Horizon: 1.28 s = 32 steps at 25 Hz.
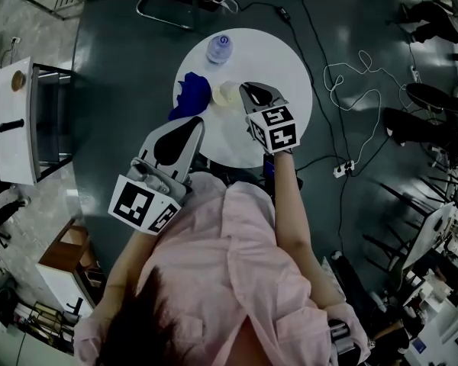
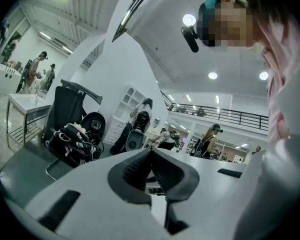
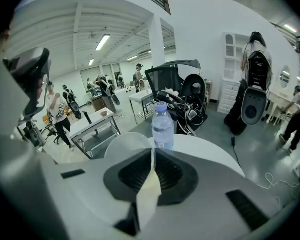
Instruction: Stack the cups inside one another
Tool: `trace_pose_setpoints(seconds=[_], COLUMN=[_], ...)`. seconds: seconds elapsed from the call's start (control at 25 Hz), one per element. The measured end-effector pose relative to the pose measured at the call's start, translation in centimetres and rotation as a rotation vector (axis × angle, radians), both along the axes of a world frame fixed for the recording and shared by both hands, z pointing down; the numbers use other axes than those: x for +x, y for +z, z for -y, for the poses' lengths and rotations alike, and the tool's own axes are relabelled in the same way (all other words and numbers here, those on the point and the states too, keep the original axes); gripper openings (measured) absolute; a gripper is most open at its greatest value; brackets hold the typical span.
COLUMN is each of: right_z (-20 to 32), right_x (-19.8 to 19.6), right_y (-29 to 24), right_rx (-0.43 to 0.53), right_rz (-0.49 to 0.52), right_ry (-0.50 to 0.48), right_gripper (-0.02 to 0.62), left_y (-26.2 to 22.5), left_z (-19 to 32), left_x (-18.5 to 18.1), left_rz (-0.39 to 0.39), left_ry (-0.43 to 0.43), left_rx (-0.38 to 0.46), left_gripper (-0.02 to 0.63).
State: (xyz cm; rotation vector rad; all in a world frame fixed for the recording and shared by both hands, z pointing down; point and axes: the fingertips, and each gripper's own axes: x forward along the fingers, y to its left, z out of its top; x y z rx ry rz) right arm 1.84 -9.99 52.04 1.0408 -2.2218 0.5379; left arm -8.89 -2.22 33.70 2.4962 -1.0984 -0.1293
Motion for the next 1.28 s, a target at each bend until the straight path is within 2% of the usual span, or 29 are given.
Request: trace_pose_setpoints(seconds=[0.48,1.28], right_z=[0.1,-0.3], right_x=[-0.5,-1.7], right_y=[1.9,5.2], right_rx=[-0.05,-0.112], right_rz=[-0.011,-0.089], right_ry=[-0.033,-0.103], right_gripper=[0.04,0.04], left_y=[0.4,1.1], left_z=[0.8,1.4], left_x=[0.1,-0.3], left_rz=[0.008,-0.011], left_ry=[-0.014,-0.02], left_rx=[-0.017,-0.046], left_gripper=[0.015,0.015])
